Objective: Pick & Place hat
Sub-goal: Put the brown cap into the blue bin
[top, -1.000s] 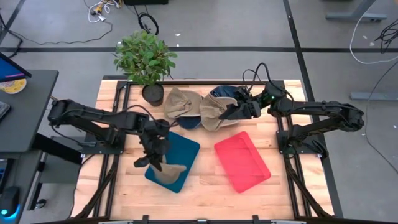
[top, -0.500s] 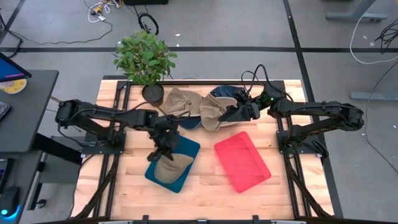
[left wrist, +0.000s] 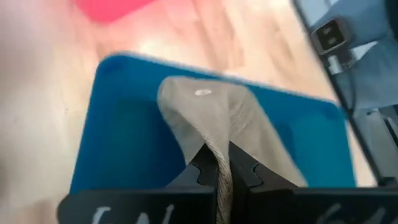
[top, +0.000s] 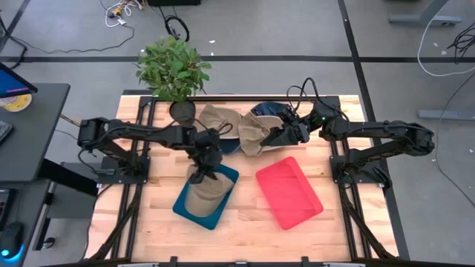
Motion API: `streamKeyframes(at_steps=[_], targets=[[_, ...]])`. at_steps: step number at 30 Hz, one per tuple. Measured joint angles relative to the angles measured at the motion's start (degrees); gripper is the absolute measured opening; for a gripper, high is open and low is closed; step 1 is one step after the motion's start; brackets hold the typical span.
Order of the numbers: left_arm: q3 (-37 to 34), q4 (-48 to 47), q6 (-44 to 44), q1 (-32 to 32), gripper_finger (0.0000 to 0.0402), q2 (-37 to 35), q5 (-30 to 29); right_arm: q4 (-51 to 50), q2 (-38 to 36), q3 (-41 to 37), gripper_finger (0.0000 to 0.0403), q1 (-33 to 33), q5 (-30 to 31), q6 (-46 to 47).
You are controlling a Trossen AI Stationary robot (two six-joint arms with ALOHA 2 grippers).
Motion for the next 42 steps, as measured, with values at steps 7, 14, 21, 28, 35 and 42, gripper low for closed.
streamKeyframes(at_steps=[7,14,21,28,35,42], targets=[[0.00,0.91,0.45,2.02,0.0005,1.32,-7.64,-0.43,0.00,0.00,0.0323,0.00,-0.01,0.03],[-0.01,4.40,0.28,2.17,0.0008,0.93,-7.10,-0.37,0.00,0.00,0.0323,0.00,-0.02,-0.20],[0.00,7.24,0.74,0.56,0.0008,0.93,-5.20,-0.28,0.00,0.00,0.0323,-0.27,-0.02,-1.44],[0.00,11.55,0.72,0.39,0.0010,0.93,-5.93,-0.28,0.00,0.00,0.0323,-0.33,-0.02,-1.90],[0.00,14.14,-1.48,0.35,0.0028,0.93,-7.69,-0.48,0.00,0.00,0.0323,-0.33,-0.02,-2.05],[-0.02,14.57,-8.06,0.39,0.0095,0.93,-10.02,-0.54,0.00,0.00,0.0323,-0.33,-0.02,-2.73]])
